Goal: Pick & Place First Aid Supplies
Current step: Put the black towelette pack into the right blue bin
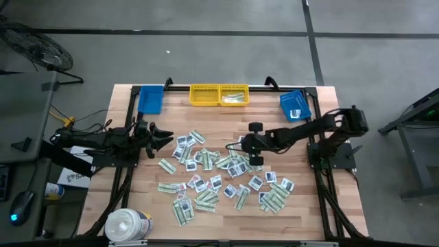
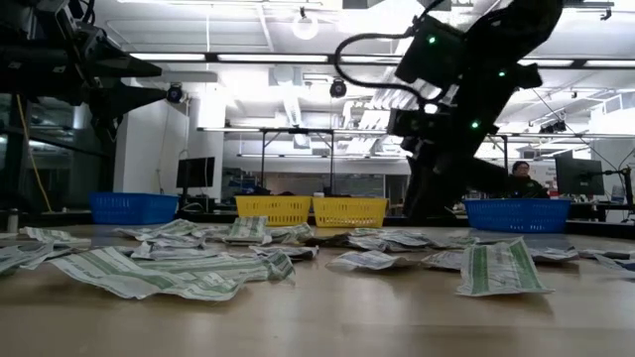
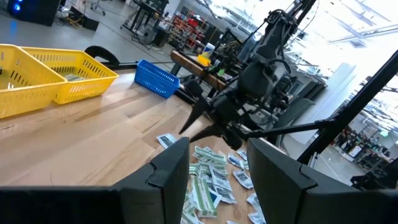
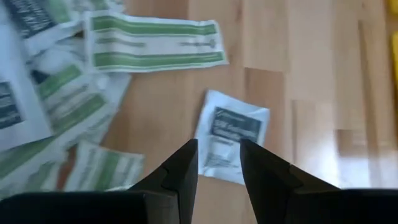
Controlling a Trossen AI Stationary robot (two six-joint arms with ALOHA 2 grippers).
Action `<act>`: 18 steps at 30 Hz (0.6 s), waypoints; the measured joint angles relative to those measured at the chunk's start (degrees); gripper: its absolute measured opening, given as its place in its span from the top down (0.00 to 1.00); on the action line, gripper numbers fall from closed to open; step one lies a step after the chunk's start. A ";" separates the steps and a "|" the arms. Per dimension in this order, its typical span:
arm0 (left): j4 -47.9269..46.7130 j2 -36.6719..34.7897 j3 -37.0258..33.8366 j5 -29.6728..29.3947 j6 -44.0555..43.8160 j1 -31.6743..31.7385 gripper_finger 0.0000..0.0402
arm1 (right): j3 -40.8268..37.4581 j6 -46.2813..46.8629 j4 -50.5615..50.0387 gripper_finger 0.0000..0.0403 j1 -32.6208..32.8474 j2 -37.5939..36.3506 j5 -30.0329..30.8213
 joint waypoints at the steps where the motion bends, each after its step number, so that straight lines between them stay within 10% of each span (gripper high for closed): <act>1: 0.00 0.00 0.00 0.00 0.00 0.01 0.60 | 0.52 -0.25 -0.27 0.71 -0.25 0.29 0.01; 18: 0.02 0.00 0.00 0.01 0.00 0.00 0.60 | 7.61 1.34 -10.71 0.59 -5.73 5.75 -10.67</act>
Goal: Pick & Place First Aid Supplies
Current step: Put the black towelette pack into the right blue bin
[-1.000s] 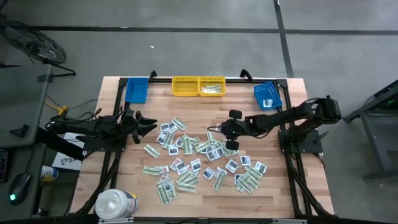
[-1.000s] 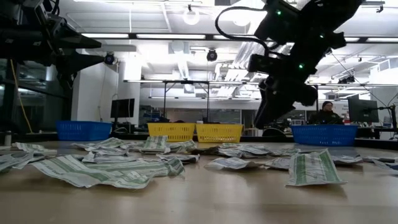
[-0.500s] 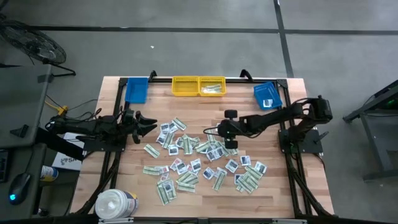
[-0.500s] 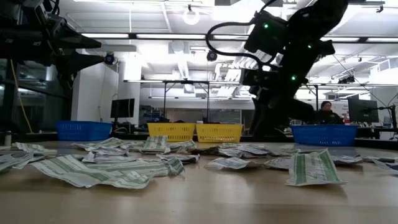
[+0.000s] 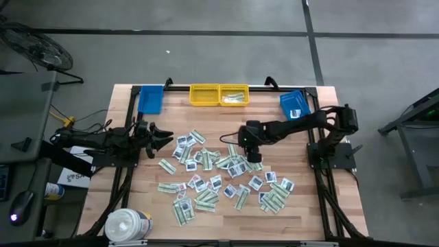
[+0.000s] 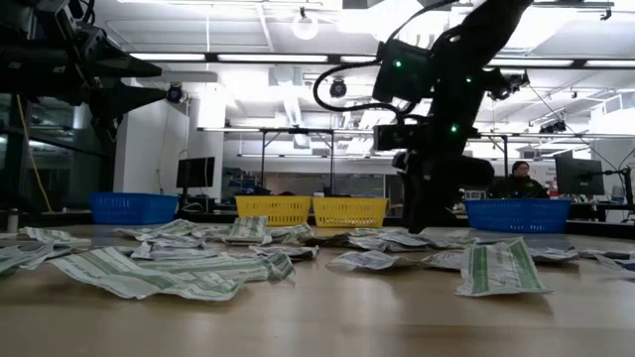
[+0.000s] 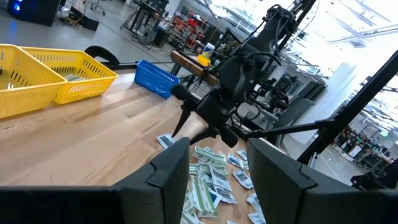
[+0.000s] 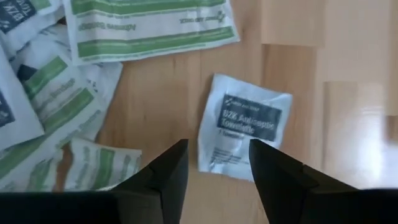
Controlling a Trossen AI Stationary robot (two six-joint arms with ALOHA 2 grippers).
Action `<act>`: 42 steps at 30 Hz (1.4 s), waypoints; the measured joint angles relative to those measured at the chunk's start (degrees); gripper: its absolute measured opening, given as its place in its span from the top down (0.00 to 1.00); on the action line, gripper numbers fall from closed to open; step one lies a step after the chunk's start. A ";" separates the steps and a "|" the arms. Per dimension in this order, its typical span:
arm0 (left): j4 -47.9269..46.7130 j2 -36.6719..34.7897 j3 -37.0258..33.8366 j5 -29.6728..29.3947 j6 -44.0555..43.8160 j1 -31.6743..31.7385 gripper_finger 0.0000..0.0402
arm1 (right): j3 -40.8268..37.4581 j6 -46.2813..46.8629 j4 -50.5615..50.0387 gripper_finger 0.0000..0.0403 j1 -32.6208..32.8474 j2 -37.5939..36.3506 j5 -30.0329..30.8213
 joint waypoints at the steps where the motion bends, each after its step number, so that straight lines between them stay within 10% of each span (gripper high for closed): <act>1: -0.01 0.01 0.00 -0.01 -0.01 0.01 0.60 | 0.22 0.12 -0.16 0.59 -0.32 0.35 -1.20; 14: -0.01 0.00 0.00 -0.01 0.01 0.00 0.60 | 0.51 1.51 -1.03 0.68 -2.76 3.00 -5.38; 29: 0.00 0.01 0.00 0.00 -0.01 0.00 0.60 | 0.42 1.56 -2.92 0.97 -2.59 3.20 -0.33; 42: -0.01 0.00 -0.02 -0.01 0.01 0.01 0.60 | 0.08 11.32 -8.75 0.99 -2.42 -3.63 11.11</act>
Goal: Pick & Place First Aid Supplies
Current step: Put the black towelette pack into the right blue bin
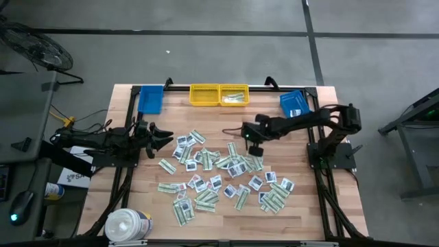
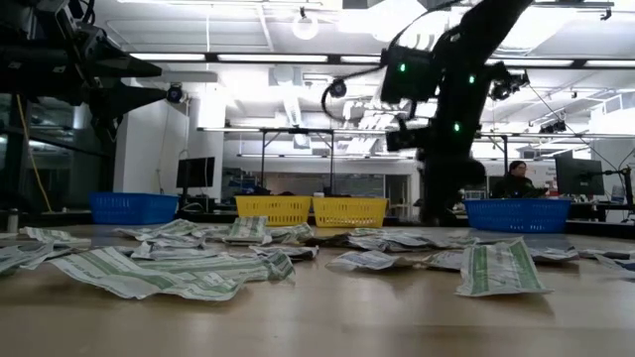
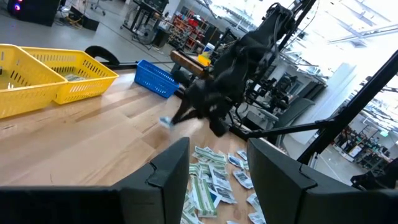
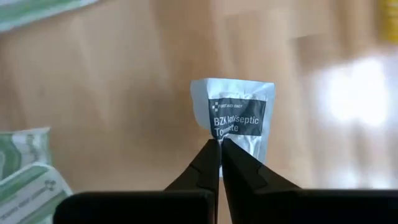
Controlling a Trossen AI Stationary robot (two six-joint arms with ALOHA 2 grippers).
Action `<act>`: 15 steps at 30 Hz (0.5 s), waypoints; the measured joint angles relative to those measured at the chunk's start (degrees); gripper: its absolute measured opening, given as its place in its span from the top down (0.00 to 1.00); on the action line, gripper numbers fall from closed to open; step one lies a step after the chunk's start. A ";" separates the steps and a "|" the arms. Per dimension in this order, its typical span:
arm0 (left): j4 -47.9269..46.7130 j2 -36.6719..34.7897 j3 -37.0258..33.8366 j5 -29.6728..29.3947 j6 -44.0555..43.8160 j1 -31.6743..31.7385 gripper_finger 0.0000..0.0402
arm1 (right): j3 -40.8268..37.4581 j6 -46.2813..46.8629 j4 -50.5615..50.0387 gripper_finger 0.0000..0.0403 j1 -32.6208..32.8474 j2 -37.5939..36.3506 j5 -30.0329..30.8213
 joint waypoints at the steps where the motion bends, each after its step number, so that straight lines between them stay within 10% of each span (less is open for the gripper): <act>1: -0.01 0.00 0.02 0.01 0.00 0.00 0.60 | 0.01 1.23 -1.11 0.99 -0.35 -0.89 0.86; 15: -0.01 0.00 0.00 0.00 -0.01 0.00 0.60 | 0.05 17.73 -14.89 0.99 -11.10 -11.53 4.75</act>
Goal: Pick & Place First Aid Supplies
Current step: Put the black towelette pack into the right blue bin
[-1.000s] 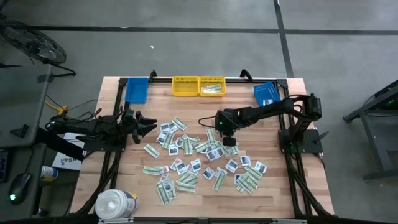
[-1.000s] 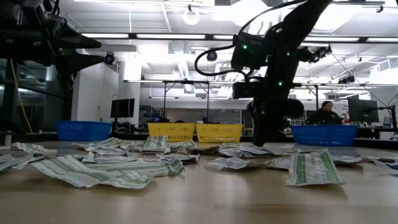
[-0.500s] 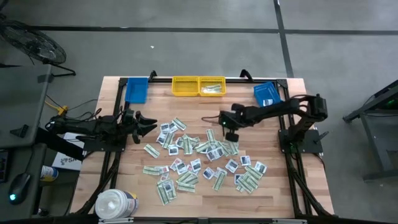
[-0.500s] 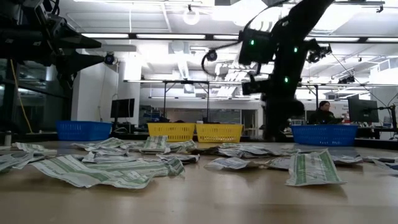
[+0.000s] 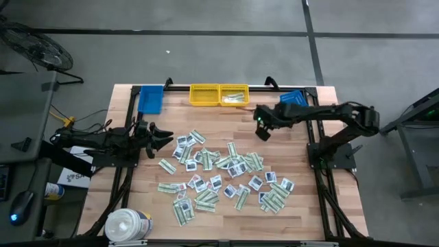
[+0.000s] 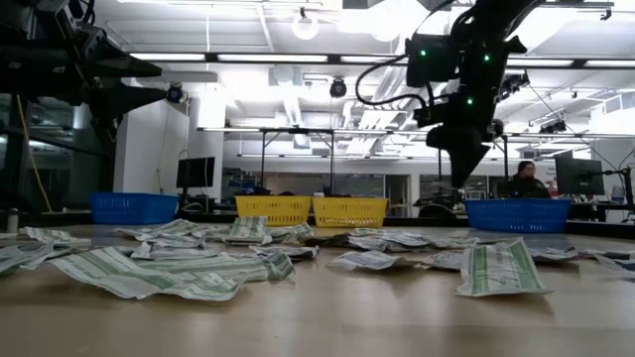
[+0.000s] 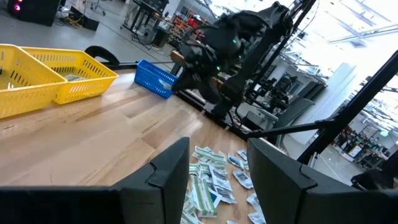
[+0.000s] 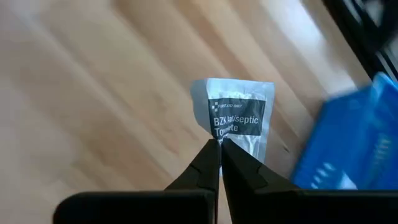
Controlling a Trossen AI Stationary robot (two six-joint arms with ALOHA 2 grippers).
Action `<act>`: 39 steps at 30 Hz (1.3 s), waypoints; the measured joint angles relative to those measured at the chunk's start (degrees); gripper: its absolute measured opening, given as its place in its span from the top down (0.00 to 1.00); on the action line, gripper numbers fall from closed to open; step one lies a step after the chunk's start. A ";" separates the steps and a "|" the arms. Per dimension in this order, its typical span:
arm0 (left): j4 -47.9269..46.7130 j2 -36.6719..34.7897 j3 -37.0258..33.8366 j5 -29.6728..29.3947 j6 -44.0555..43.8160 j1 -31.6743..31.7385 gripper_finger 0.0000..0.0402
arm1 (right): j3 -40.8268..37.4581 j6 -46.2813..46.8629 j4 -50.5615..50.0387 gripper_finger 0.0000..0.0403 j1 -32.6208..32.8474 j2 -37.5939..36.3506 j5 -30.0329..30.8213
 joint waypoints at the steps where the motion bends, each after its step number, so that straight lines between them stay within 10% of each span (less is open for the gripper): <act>1: 0.02 0.00 0.00 0.01 0.02 -0.01 0.60 | 0.00 1.14 -1.10 0.99 -1.28 -0.54 -0.02; 27: 0.00 0.00 0.02 -0.01 0.02 0.01 0.60 | -4.69 3.17 -9.06 0.98 -25.83 -1.68 2.34; 39: 0.00 0.01 0.01 0.00 0.01 0.00 0.60 | -6.78 3.13 -6.65 0.73 -26.40 -1.70 1.90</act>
